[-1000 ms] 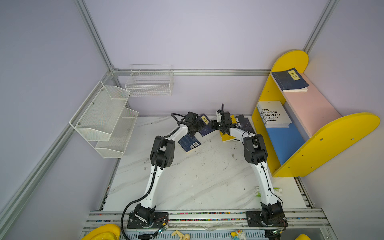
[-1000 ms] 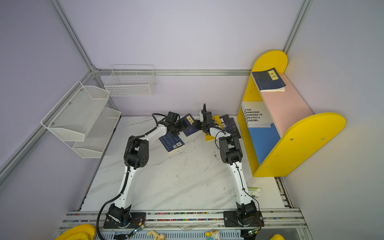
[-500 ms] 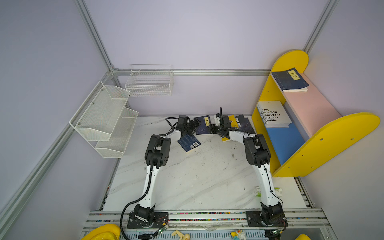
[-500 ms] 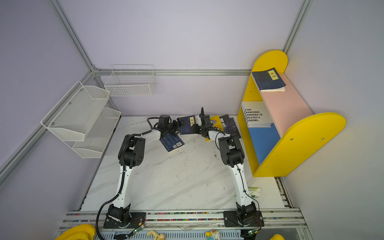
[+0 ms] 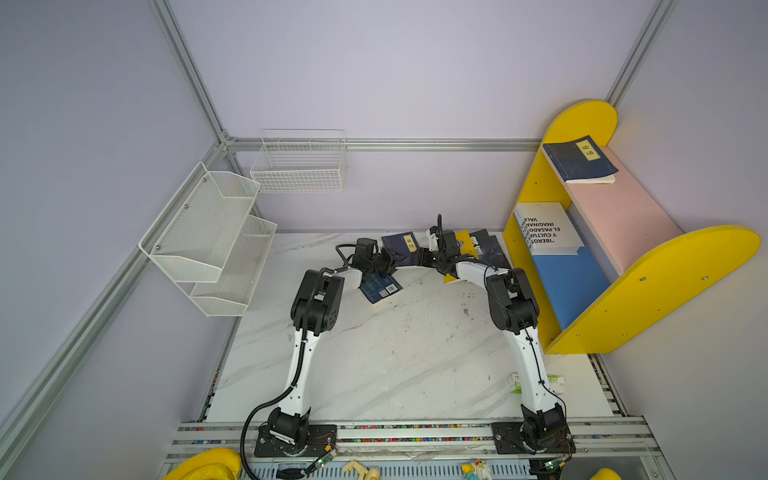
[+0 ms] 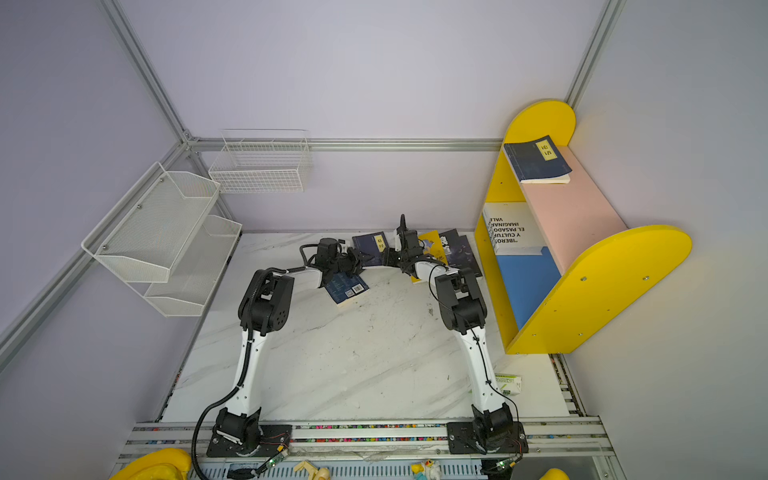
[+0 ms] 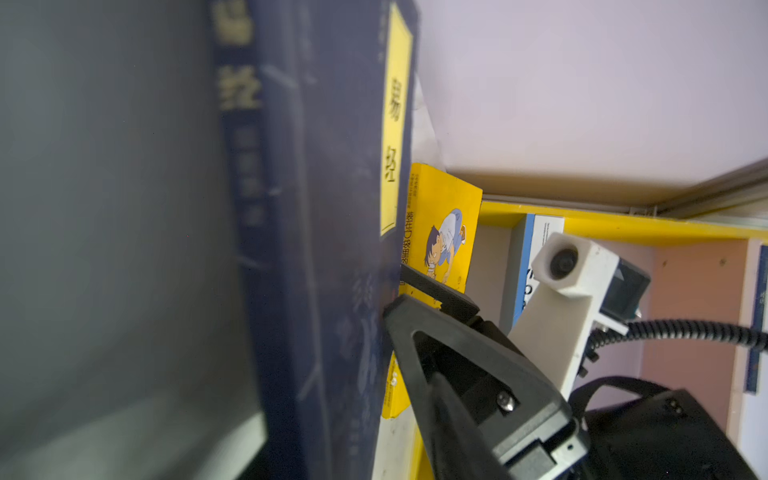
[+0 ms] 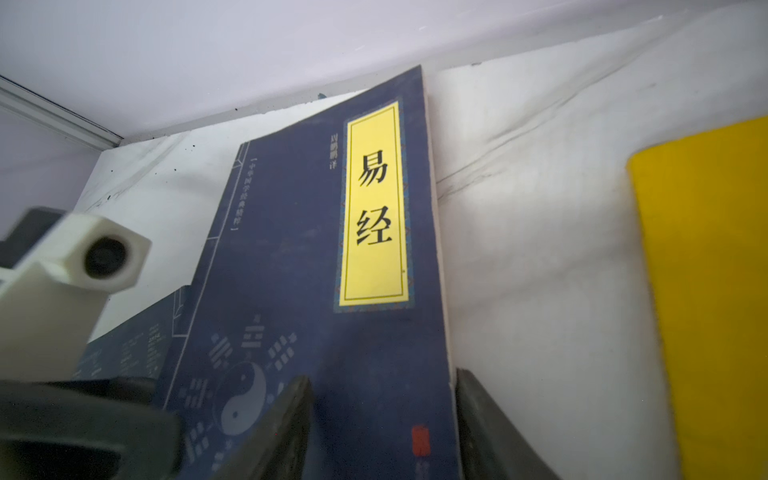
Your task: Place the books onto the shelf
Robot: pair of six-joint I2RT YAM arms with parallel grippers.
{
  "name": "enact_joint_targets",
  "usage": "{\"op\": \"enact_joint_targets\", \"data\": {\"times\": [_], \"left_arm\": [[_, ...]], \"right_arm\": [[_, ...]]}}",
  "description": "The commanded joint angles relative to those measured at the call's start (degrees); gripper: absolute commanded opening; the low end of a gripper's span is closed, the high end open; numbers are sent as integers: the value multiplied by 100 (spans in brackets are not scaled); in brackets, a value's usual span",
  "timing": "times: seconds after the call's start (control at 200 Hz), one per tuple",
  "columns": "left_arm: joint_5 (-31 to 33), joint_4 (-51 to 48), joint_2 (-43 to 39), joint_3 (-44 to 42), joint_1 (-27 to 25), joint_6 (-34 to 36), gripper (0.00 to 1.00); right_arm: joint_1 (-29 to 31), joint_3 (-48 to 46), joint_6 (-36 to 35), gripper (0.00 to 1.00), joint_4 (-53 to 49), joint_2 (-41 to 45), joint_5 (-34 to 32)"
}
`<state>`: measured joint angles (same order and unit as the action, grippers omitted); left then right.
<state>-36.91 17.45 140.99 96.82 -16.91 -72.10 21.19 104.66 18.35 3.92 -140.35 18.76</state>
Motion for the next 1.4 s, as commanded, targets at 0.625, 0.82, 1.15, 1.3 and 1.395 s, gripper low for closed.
{"op": "enact_joint_targets", "data": {"times": [0.625,0.82,1.15,1.3,1.395], "left_arm": [[120,383,-1453,-464,53,-256,0],[292,579,-1960,-679,0,-522,0],[412,960,-2659,-1477,-120,-907,0],[261,1084,-2743,-1525,-172,-1061,0],[253,1171,-2796,-1549,-206,-1126,0]], "right_arm": [[104,-5050,6010,89,5117,3197,709],[415,-4756,6725,87,6143,2757,391],[615,-3998,7051,87,7462,2027,20],[641,-3656,6970,83,7002,1944,29],[636,-3402,6903,69,6339,1883,49]]}}
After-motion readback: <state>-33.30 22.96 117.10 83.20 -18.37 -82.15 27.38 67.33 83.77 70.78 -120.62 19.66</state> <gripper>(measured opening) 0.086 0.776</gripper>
